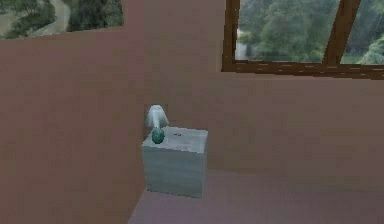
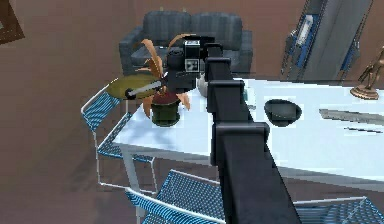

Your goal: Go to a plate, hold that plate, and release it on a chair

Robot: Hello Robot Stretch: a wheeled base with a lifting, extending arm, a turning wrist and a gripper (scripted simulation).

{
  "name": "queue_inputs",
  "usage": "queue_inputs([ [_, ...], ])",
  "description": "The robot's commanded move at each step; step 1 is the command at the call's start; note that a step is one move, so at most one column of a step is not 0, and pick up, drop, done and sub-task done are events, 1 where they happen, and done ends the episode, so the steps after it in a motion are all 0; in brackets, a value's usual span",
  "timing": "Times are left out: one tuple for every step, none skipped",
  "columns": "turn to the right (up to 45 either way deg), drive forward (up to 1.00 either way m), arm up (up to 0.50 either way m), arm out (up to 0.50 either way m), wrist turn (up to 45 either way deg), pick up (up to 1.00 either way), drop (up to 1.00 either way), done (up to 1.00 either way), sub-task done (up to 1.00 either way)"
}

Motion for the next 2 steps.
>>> queue_inputs([
  [0.0,0.00,0.00,0.00,45.0,0.00,0.00,0.00,0.00],
  [0.0,0.00,-0.38,0.00,0.0,0.00,0.00,0.00,0.00],
])
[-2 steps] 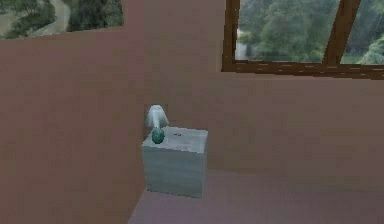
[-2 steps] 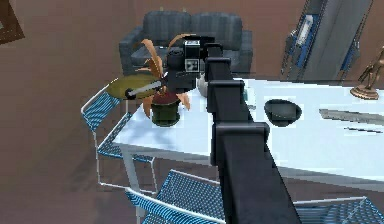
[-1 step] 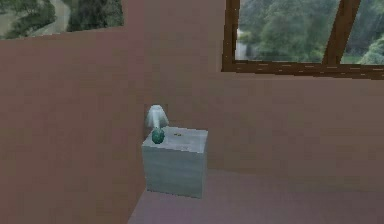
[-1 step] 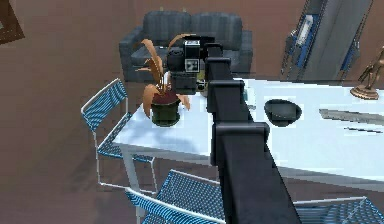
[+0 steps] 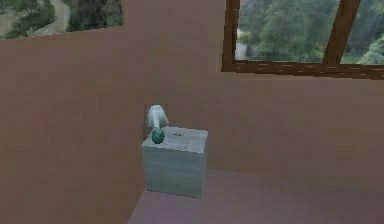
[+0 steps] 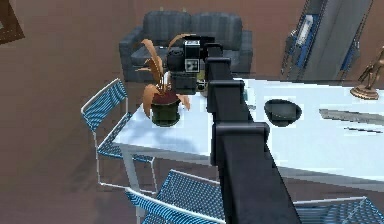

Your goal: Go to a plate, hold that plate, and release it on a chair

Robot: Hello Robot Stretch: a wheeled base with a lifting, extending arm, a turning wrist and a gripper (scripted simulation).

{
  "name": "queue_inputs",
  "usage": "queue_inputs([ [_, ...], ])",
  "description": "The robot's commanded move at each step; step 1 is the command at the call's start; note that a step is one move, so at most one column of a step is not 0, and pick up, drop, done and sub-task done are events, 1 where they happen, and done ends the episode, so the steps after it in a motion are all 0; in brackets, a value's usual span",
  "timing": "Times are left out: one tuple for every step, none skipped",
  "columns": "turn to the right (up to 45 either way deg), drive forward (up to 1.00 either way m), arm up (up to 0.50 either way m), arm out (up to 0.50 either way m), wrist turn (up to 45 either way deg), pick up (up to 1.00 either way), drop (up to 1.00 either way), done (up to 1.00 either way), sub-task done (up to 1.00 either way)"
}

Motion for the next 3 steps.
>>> queue_inputs([
  [0.0,0.00,-0.50,0.00,0.0,0.00,0.00,0.00,0.00],
  [0.0,0.00,0.00,0.00,0.0,0.00,1.00,0.00,0.00],
  [0.0,0.00,0.00,-0.10,0.0,0.00,0.00,0.00,0.00],
])
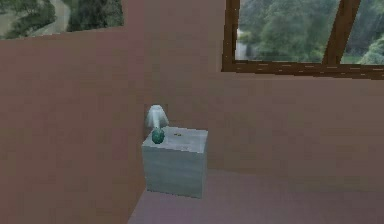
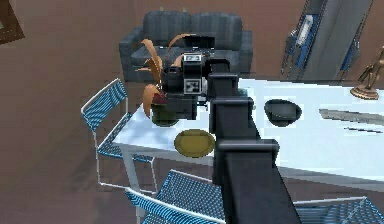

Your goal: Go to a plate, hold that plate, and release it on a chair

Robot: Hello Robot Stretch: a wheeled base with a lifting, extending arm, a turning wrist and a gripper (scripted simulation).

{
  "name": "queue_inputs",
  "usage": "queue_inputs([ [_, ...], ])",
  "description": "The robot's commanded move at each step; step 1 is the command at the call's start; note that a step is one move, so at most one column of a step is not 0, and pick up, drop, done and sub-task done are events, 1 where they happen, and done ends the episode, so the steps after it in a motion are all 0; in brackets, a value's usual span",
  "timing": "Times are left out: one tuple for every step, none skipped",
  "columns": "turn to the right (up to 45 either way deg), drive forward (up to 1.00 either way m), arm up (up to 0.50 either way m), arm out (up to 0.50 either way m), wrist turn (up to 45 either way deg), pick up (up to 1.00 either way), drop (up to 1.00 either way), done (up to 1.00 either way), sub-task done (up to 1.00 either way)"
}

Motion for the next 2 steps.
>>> queue_inputs([
  [0.0,0.00,0.00,0.00,-45.0,0.00,0.00,0.00,0.00],
  [0.0,0.00,0.00,0.00,-45.0,0.00,0.00,0.00,0.00],
])
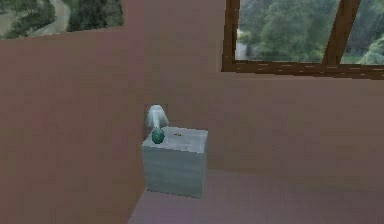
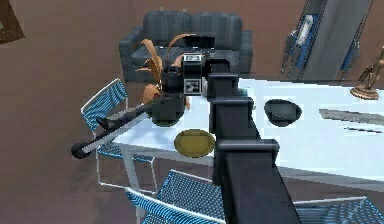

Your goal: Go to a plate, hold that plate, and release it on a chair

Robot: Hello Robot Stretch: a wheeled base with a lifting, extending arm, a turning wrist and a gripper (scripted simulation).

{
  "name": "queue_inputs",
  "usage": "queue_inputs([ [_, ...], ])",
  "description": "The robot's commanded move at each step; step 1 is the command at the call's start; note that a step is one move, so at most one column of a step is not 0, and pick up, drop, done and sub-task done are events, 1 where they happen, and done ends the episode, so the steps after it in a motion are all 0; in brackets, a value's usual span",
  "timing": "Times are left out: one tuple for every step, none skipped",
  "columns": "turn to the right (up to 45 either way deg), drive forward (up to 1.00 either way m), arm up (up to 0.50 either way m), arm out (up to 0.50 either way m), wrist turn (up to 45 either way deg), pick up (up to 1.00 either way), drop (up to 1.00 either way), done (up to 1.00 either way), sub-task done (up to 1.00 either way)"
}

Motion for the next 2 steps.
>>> queue_inputs([
  [0.0,0.00,0.00,0.00,-45.0,0.00,0.00,0.00,0.00],
  [0.0,0.00,0.00,-0.24,0.0,0.00,0.00,0.00,0.00],
])
